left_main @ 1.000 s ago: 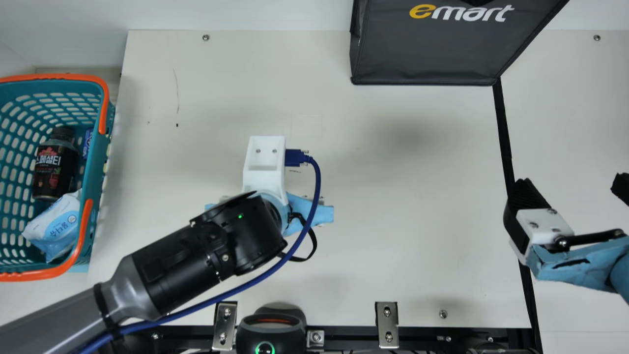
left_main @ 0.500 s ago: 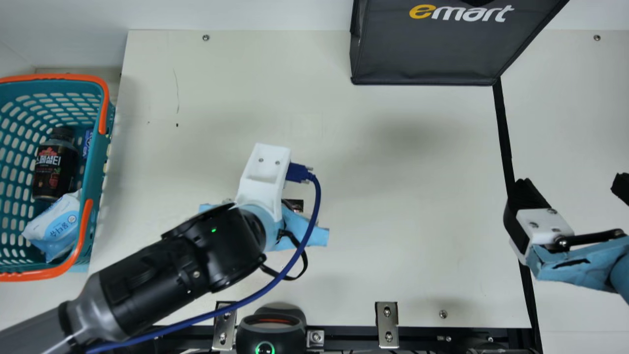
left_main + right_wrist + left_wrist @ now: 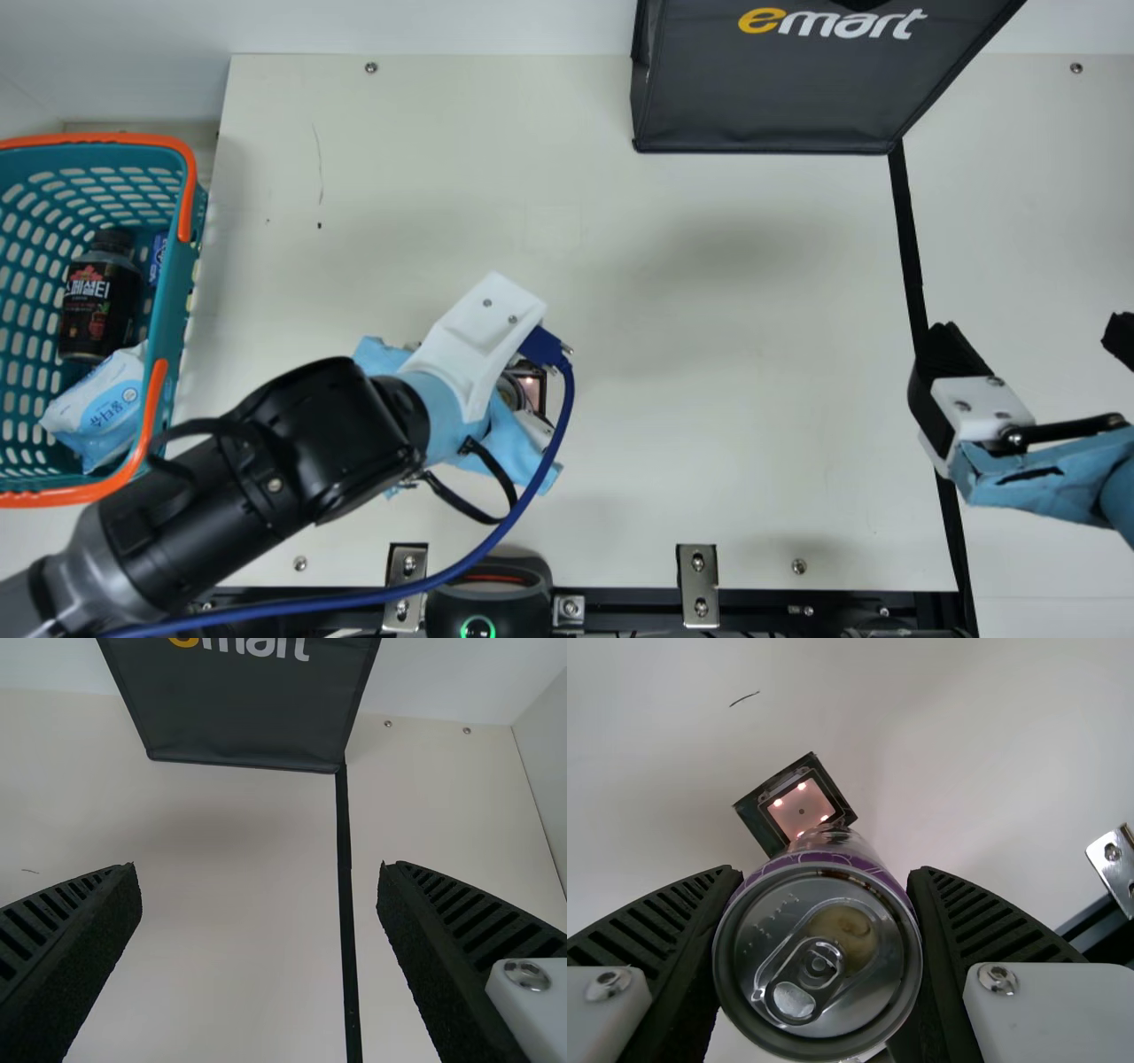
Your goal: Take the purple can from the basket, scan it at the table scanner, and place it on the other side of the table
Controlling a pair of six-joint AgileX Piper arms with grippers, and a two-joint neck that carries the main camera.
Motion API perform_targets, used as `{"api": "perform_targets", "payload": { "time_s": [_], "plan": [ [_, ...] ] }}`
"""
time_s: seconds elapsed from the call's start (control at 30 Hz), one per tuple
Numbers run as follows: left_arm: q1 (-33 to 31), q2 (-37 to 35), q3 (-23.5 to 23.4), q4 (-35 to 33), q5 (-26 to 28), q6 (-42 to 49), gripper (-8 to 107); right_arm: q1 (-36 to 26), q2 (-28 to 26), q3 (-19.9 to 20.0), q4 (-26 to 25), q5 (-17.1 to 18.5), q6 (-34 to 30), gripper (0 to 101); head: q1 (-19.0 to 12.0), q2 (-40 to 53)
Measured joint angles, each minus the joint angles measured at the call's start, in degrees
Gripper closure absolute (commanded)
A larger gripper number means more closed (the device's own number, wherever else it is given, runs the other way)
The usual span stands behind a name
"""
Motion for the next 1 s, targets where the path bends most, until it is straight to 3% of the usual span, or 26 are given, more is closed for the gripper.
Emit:
{"api": "perform_targets", "payload": {
  "time_s": [0.27, 0.63, 1.0],
  "plan": [
    [3.2, -0.6, 0.9, -6.1, -0.4, 16.4, 107, 0.0, 0.0, 0.0, 0.0, 0.0, 0.0, 6, 0.0, 0.1],
    [7.1, -0.4, -0.9, -12.8, 3.4, 37.8, 107, 0.0, 0.0, 0.0, 0.0, 0.0, 0.0, 6, -0.1, 0.0],
    [9.1, -0.8, -5.2, -14.3, 8.3, 49.6, 107, 0.0, 0.0, 0.0, 0.0, 0.0, 0.0, 6, -0.1, 0.1]
  ]
}}
